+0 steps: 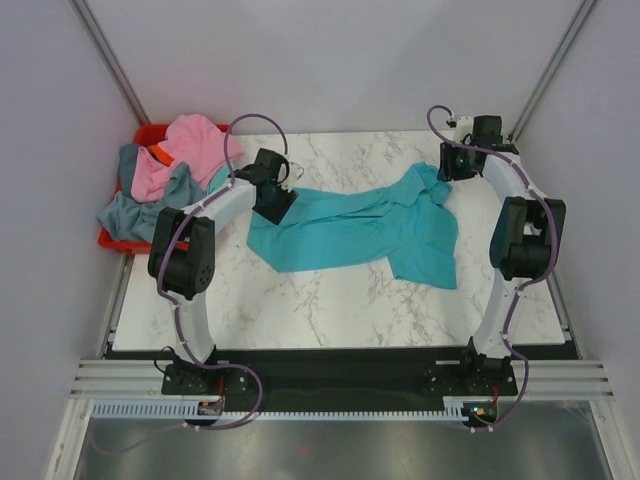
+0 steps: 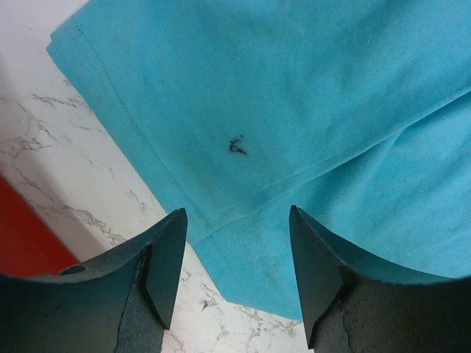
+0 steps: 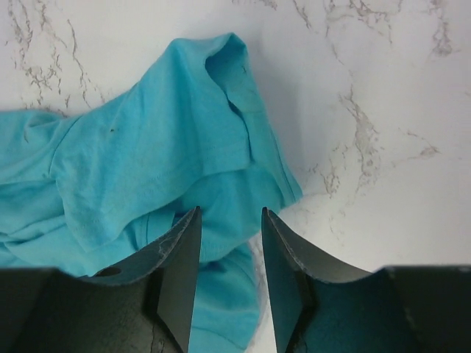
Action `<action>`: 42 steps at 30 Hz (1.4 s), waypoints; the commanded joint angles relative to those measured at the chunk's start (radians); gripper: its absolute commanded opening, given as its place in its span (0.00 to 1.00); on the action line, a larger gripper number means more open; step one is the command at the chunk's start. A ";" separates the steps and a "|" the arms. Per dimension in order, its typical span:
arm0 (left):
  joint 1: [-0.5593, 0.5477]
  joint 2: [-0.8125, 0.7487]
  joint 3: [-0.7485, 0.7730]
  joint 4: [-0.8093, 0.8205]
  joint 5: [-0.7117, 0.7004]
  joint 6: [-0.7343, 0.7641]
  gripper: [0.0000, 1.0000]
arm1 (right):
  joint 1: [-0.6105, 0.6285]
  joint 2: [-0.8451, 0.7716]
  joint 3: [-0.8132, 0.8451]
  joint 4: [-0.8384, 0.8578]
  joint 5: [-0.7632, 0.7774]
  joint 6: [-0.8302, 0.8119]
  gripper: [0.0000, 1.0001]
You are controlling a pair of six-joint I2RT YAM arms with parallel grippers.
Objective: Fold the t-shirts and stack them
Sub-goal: Flatten the tshirt out
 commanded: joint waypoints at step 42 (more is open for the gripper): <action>-0.046 0.031 0.006 -0.021 -0.050 0.017 0.66 | -0.027 0.211 0.197 0.002 -0.092 0.061 0.42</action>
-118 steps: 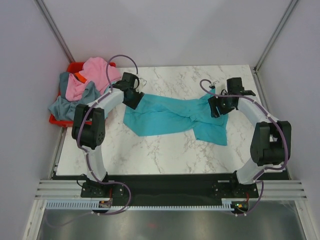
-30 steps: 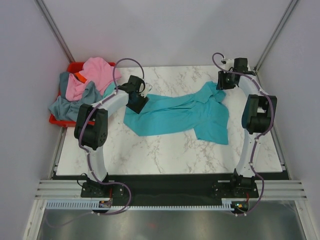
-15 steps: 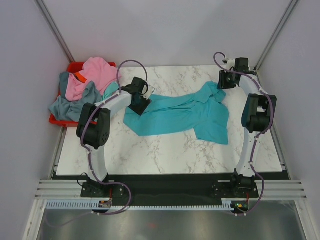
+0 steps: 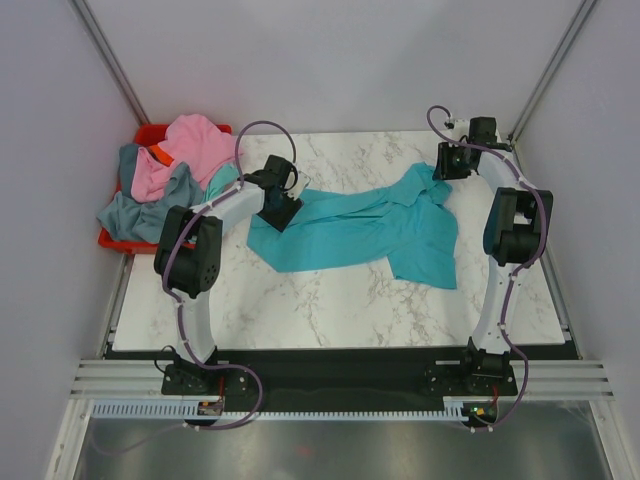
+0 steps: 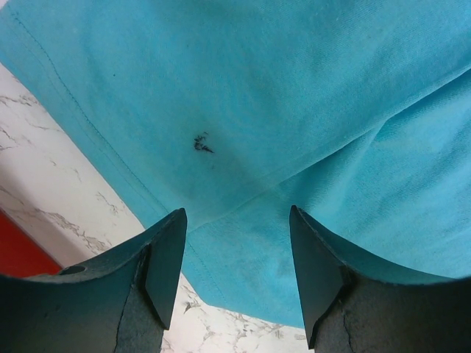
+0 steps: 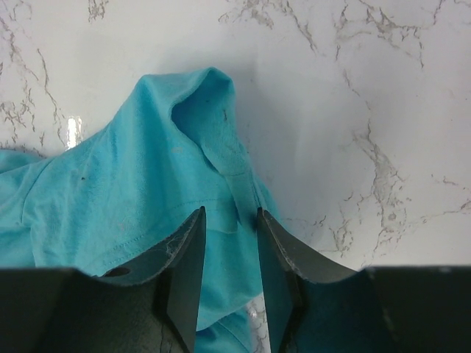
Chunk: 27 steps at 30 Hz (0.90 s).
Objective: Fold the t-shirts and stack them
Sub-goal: Flatten the tshirt out
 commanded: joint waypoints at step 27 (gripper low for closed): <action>-0.011 0.045 0.063 0.003 -0.004 0.000 0.66 | -0.003 -0.105 -0.083 0.008 -0.033 0.016 0.41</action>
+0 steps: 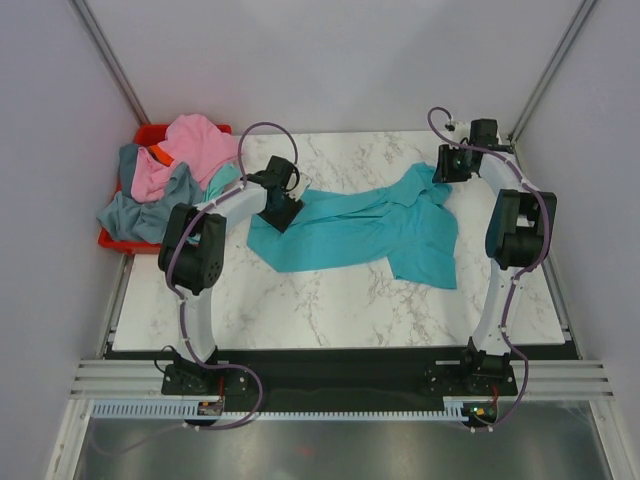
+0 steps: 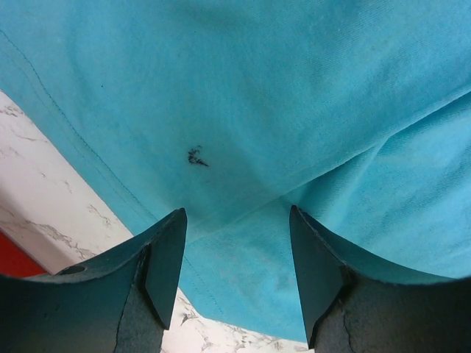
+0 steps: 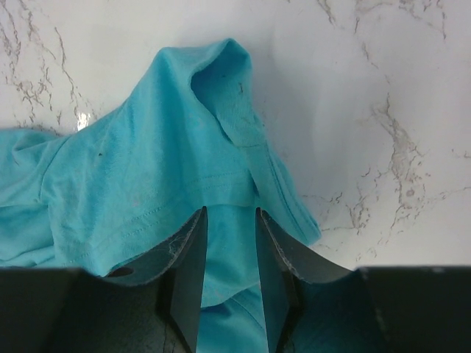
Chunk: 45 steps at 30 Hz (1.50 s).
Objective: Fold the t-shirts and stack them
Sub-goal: Flatten the tshirt out
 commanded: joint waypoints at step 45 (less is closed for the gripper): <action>-0.033 -0.038 -0.052 0.056 -0.122 0.042 0.66 | -0.003 -0.076 0.147 -0.012 -0.037 0.015 0.00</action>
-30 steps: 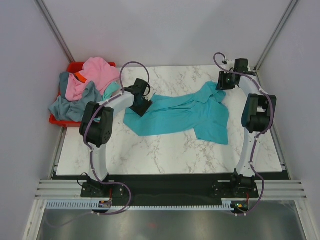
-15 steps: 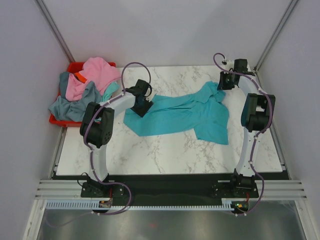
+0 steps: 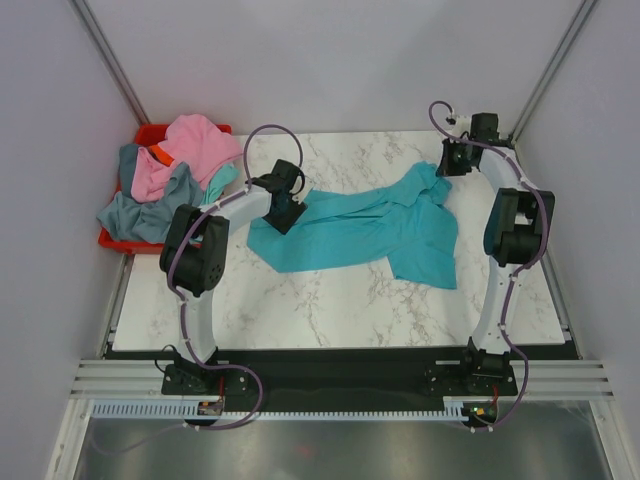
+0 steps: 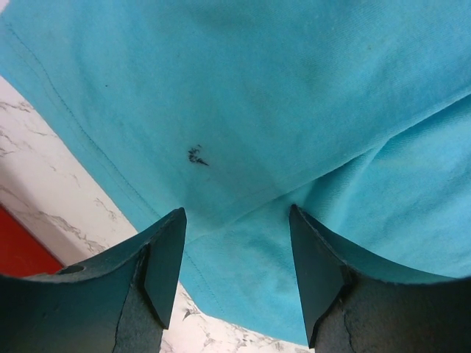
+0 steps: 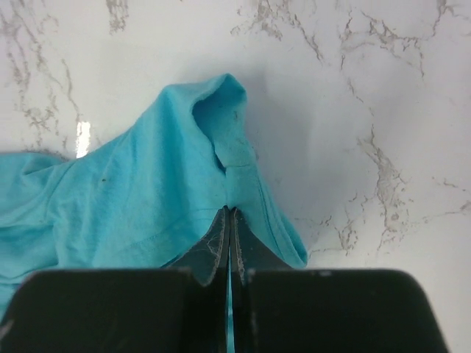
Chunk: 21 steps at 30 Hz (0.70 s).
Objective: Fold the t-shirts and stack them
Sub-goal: Flatten the tshirt out
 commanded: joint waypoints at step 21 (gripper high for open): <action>0.005 -0.081 -0.044 0.070 -0.074 0.066 0.66 | -0.147 -0.414 -0.203 -0.323 -0.156 -0.028 0.00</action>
